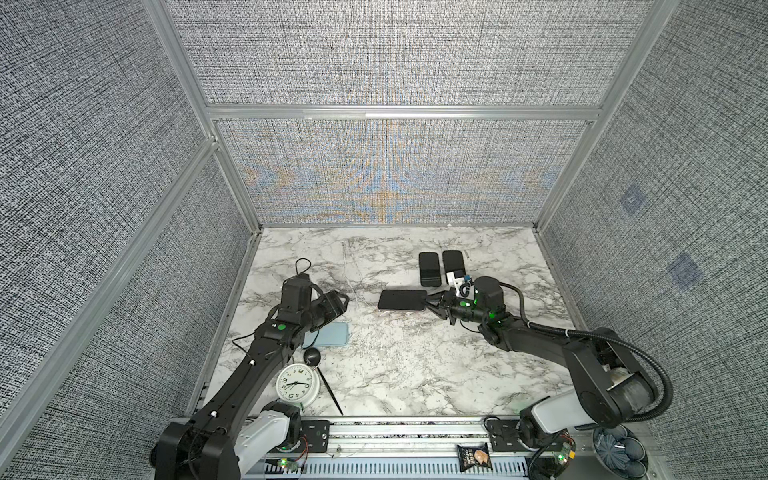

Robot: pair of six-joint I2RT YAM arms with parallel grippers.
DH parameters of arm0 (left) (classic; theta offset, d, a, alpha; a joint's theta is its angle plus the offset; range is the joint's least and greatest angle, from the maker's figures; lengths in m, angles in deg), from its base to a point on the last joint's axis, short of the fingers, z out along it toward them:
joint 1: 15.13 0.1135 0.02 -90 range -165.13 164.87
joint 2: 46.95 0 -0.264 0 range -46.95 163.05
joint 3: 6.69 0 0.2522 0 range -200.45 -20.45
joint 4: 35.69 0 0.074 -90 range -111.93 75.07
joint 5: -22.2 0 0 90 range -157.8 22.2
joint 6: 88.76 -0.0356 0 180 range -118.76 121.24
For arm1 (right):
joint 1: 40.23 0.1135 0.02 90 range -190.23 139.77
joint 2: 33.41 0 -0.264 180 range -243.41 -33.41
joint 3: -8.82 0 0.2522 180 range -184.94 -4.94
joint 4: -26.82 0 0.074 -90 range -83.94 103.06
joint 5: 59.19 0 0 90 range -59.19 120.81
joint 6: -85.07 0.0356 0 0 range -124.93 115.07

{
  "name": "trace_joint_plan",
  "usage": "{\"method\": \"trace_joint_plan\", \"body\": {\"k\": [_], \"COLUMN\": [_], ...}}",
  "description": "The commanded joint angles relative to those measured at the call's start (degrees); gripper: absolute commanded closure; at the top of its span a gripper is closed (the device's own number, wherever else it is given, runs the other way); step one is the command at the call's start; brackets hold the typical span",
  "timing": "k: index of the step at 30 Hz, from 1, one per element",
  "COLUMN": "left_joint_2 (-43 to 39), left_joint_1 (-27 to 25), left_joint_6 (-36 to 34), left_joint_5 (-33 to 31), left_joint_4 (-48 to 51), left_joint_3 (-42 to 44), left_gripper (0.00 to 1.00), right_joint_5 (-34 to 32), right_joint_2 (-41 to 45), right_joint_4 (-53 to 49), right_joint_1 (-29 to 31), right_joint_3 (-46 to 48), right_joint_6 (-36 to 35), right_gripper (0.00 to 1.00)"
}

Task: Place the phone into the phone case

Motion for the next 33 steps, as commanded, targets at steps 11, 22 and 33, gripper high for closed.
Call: {"method": "trace_joint_plan", "body": {"k": [11,22,33], "left_joint_2": [4.7,13.9,23.1], "left_joint_1": [10.5,10.6,10.9], "left_joint_6": [-7.6,-7.7,-6.3], "left_joint_5": [-14.4,-20.7,-16.2], "left_joint_4": [13.8,15.4,10.3], "left_joint_3": [1.0,-2.9,-5.3], "left_gripper": [0.31,0.43,0.53], "right_joint_5": [4.1,6.2,6.4], "right_joint_2": [0.4,-2.9,-2.2], "right_joint_4": [-6.7,-7.2,-8.5], "right_joint_1": [1.1,2.0,2.0], "right_joint_3": [-3.6,-6.3,-6.4], "right_joint_6": [-8.8,-9.6,-10.3], "right_gripper": [0.96,0.96,0.97]}}
